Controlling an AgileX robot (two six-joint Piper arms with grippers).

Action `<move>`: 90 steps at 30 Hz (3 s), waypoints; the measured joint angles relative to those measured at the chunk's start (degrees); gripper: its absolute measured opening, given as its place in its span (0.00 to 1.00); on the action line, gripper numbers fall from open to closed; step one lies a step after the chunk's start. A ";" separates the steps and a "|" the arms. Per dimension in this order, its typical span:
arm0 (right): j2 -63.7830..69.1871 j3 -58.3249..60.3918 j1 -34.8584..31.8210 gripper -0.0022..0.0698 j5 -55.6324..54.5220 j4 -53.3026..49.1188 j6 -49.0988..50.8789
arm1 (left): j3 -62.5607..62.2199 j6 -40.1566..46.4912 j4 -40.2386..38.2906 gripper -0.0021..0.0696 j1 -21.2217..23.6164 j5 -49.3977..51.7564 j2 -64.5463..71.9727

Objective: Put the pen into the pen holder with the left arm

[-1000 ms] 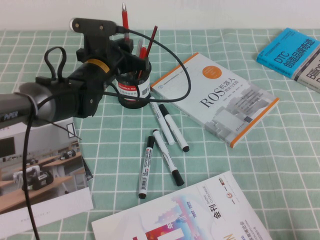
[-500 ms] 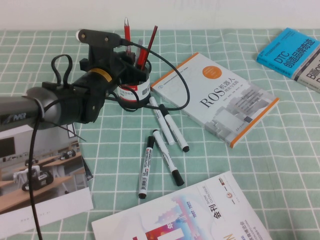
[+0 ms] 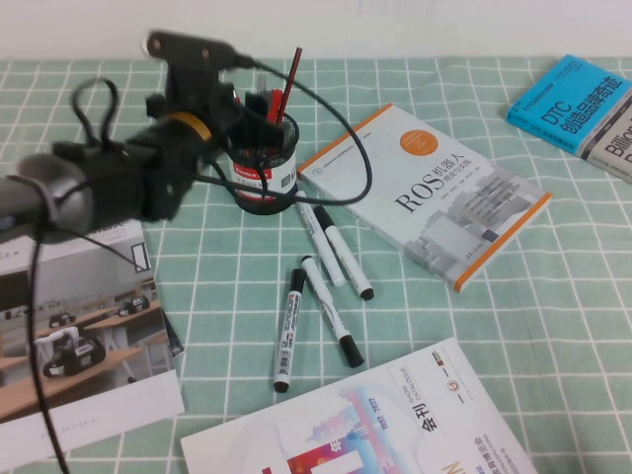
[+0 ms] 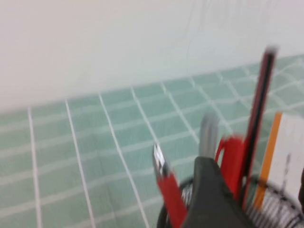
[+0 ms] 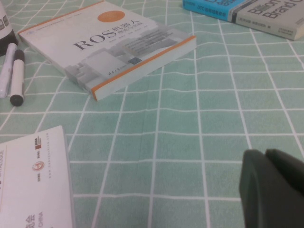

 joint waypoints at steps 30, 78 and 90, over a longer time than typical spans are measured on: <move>0.00 0.00 0.00 0.00 0.00 0.00 0.00 | 45.91 -4.55 0.57 0.03 0.00 19.34 -68.36; 0.00 0.00 0.00 0.00 -0.08 0.00 0.00 | 74.85 -4.88 -2.91 0.03 18.82 33.13 -110.46; 0.00 0.00 0.00 0.00 -0.08 0.00 0.00 | 74.67 -4.00 0.14 0.03 18.82 39.80 -110.46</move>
